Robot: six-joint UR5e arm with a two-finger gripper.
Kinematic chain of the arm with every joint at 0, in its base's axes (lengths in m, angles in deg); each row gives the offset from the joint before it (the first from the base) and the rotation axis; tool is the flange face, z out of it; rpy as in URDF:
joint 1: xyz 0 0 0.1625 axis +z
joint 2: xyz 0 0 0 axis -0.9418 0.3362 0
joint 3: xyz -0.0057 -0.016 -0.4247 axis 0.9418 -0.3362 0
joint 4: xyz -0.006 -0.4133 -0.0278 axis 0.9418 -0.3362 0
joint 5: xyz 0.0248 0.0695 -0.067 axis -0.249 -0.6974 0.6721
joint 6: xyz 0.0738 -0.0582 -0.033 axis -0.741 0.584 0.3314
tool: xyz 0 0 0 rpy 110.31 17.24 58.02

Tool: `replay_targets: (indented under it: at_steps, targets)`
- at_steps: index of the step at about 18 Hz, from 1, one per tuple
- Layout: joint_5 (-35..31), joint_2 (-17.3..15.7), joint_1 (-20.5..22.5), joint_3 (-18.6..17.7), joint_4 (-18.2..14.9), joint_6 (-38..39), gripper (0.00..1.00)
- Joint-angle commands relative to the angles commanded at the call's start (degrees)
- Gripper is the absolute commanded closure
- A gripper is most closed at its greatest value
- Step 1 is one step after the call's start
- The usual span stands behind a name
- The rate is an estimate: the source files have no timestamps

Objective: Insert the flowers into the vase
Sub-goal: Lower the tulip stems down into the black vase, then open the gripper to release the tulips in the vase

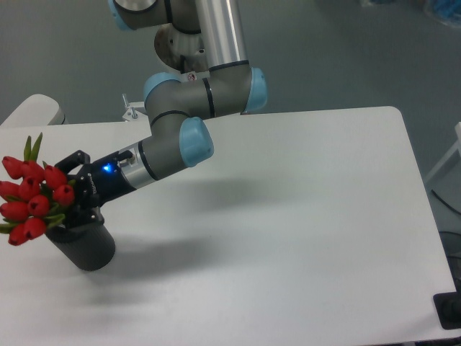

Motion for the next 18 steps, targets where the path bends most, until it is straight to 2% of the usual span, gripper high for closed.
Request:
replay_targets:
  at_steps: [9, 18]
  targets:
    - [-2.11, -0.7, 2.64, 0.09, 0.0, 4.75, 0.0]
    - [-2.2, -1.14, 9.49, 0.09, -0.26, 5.99, 0.0]
